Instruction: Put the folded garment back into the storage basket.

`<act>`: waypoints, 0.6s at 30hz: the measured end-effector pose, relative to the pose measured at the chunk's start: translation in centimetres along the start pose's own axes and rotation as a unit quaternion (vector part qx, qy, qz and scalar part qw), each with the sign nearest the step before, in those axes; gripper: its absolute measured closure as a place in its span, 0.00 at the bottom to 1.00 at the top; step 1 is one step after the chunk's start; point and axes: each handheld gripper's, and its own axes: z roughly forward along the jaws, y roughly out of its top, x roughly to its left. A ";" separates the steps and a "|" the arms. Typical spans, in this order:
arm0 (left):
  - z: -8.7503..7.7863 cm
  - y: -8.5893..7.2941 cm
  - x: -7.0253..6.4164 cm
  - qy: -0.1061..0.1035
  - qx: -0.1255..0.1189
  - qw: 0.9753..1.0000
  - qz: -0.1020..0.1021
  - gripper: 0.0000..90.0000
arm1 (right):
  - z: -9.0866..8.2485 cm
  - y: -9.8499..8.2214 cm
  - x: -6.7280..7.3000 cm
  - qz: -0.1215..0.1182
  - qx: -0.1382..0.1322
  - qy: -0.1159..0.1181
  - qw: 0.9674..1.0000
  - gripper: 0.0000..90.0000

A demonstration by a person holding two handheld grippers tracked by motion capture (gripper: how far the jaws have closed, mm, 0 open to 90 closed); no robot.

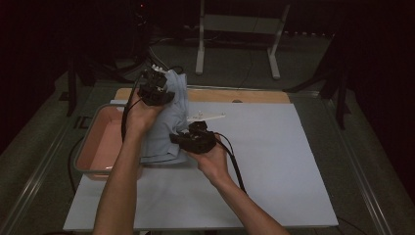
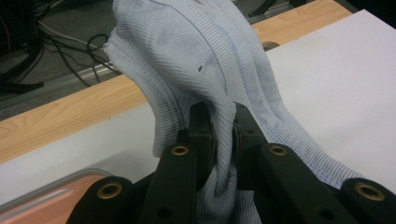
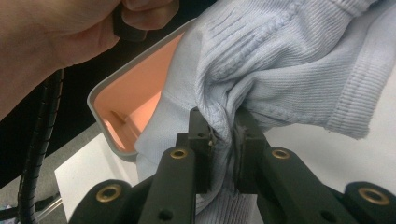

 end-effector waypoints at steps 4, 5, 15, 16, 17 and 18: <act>-0.1 0.0 0.2 0.001 0.000 1.000 -0.002 0.92 | 0.3 0.1 0.1 0.001 0.000 0.001 1.000 0.90; -0.2 0.0 0.3 0.002 -0.001 1.000 -0.003 0.92 | 0.3 0.2 0.2 0.000 0.001 0.000 1.000 0.90; -0.5 -0.3 1.2 0.008 -0.005 1.000 -0.011 0.92 | 1.2 0.6 0.9 -0.011 0.001 -0.002 1.000 0.90; -0.5 -0.3 1.2 0.009 -0.005 1.000 -0.011 0.92 | 1.3 0.7 1.0 -0.013 0.001 -0.002 1.000 0.90; -0.5 -0.3 1.3 0.010 -0.004 1.000 -0.012 0.92 | 1.4 0.7 1.1 -0.015 0.001 -0.001 1.000 0.90; -0.5 -0.4 1.3 0.011 -0.004 1.000 -0.012 0.92 | 1.5 0.7 1.1 -0.016 0.003 -0.001 1.000 0.90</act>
